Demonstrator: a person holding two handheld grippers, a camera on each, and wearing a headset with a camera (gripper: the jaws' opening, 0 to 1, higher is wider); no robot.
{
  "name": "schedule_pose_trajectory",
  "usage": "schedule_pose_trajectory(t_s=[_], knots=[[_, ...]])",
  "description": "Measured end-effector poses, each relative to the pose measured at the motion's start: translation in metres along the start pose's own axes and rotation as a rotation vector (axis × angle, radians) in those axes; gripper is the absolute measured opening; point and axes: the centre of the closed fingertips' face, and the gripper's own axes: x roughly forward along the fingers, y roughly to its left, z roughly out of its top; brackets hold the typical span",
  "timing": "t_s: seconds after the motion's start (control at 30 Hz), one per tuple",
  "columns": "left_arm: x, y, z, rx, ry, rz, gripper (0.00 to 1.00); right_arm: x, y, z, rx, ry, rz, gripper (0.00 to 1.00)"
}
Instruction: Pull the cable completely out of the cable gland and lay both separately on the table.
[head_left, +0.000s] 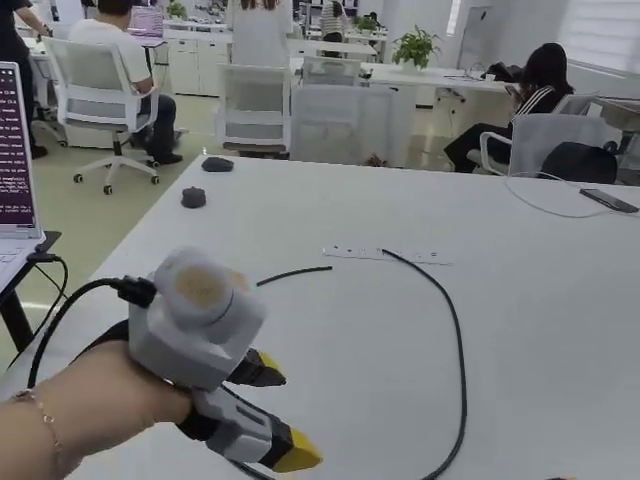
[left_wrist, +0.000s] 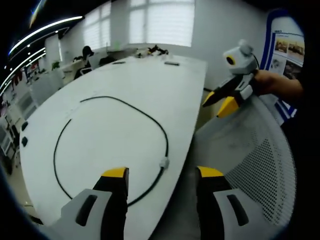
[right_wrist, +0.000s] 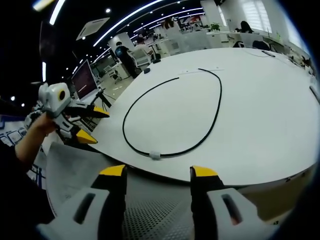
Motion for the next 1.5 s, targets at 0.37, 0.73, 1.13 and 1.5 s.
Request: schedule_pose_trajectory(t_s=[0.37, 0.73, 1.13, 1.5], knots=[[0.056, 0.003, -0.011, 0.089, 0.121, -0.079, 0.53, 0.001, 0.003, -0.001, -0.03, 0.016, 0.005, 0.54], [0.117, -0.006, -0.035, 0.161, 0.236, -0.159, 0.47, 0.001, 0.005, 0.0, -0.023, 0.009, 0.02, 0.5], [0.145, -0.014, -0.06, 0.215, 0.328, -0.183, 0.32, 0.002, 0.005, 0.001, -0.001, -0.004, 0.035, 0.52], [0.148, -0.006, -0.065, 0.292, 0.389, -0.16, 0.17, 0.003, 0.008, -0.002, -0.015, 0.026, 0.066, 0.52]])
